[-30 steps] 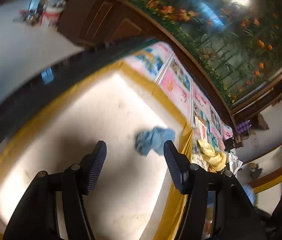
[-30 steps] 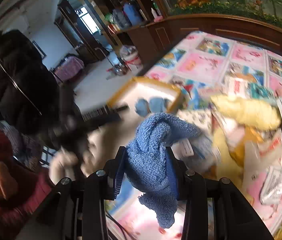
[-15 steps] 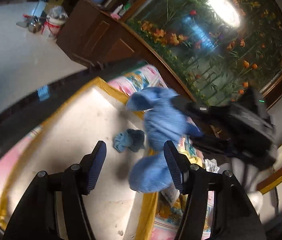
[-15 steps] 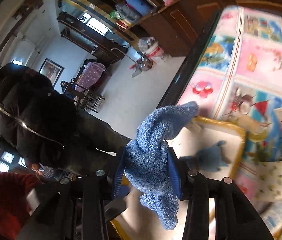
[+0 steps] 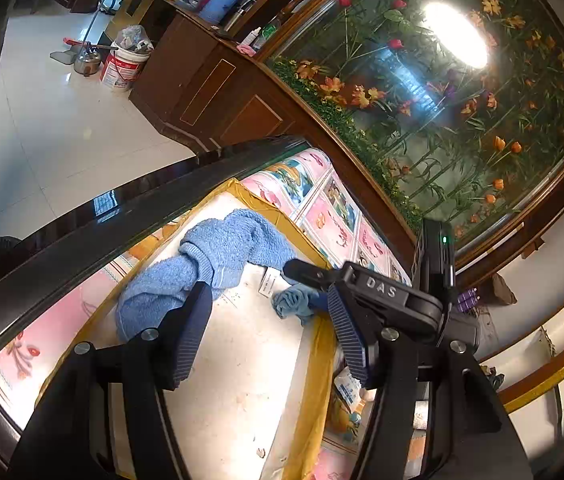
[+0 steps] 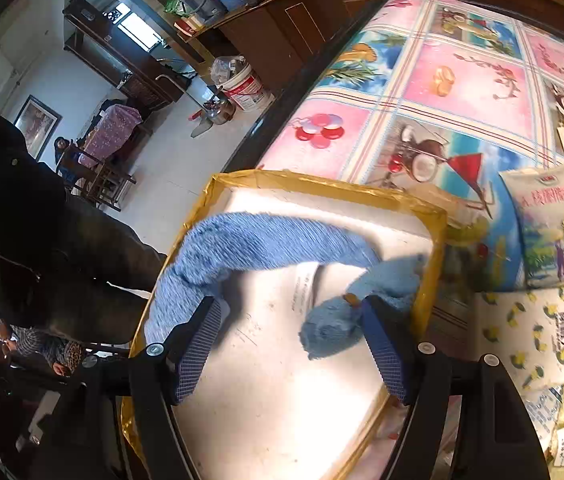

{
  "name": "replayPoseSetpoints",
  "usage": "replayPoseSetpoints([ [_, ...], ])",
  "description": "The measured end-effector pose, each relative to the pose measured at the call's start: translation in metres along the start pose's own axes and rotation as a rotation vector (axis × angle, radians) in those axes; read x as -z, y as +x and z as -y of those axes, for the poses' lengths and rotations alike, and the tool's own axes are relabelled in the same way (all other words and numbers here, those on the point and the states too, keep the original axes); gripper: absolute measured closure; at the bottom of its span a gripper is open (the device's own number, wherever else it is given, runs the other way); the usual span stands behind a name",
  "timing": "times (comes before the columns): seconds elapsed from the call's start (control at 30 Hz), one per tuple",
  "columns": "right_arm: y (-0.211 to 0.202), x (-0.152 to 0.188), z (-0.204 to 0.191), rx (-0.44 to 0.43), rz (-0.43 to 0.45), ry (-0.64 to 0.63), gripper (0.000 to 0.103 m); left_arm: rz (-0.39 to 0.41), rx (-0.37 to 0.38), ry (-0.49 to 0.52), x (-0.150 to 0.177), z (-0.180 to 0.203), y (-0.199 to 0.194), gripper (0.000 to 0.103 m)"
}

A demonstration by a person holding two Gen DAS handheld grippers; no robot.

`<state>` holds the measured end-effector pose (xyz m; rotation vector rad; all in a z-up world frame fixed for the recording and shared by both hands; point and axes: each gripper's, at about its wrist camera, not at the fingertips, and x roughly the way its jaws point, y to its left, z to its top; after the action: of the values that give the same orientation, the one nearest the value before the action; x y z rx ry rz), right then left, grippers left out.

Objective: Organize soft objects
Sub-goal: 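Lower the blue towel into the box and open the right gripper, then grasp the rolled yellow towel from the table with the left gripper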

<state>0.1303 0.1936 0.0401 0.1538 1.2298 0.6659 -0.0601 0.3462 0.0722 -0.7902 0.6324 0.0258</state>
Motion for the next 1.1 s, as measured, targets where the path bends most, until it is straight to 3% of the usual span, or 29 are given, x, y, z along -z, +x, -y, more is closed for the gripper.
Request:
replayPoseSetpoints([
  [0.13, -0.012, 0.012, 0.008, 0.046, 0.020, -0.021, 0.029, 0.018, -0.023, 0.061, 0.005, 0.012, -0.011, 0.044],
  [0.23, -0.053, 0.029, 0.018, 0.026, 0.096, -0.031, 0.029, 0.037, -0.038, 0.132, 0.010, 0.029, -0.020, 0.044],
  [0.33, -0.123, 0.057, 0.021, 0.092, 0.259, -0.103, 0.028, 0.057, -0.059, 0.233, 0.018, 0.051, -0.027, 0.044],
  [0.4, -0.171, 0.083, 0.026, 0.193, 0.413, -0.156, 0.000, 0.067, -0.063, 0.302, 0.025, 0.069, -0.028, 0.042],
  [0.43, -0.194, 0.098, 0.035, 0.245, 0.494, -0.156, 0.000, 0.065, -0.062, 0.335, 0.031, 0.078, -0.026, 0.036],
  [0.5, -0.224, 0.125, 0.066, 0.264, 0.591, -0.096, 0.000, 0.033, -0.036, 0.390, 0.044, 0.096, -0.016, 0.031],
  [0.63, -0.236, 0.143, 0.153, 0.226, 0.486, 0.137, 0.000, -0.116, 0.038, 0.410, 0.067, 0.125, 0.021, 0.031],
  [0.8, -0.233, 0.176, 0.210, 0.324, 0.492, 0.186, 0.000, -0.291, 0.048, 0.408, 0.106, 0.152, 0.067, 0.031],
  [0.93, -0.232, 0.193, 0.234, 0.345, 0.519, 0.183, 0.000, -0.342, -0.029, 0.455, 0.135, 0.174, 0.094, 0.032],
  [1.1, -0.224, 0.200, 0.248, 0.307, 0.514, 0.206, 0.000, -0.377, -0.068, 0.494, 0.157, 0.201, 0.127, 0.033],
])
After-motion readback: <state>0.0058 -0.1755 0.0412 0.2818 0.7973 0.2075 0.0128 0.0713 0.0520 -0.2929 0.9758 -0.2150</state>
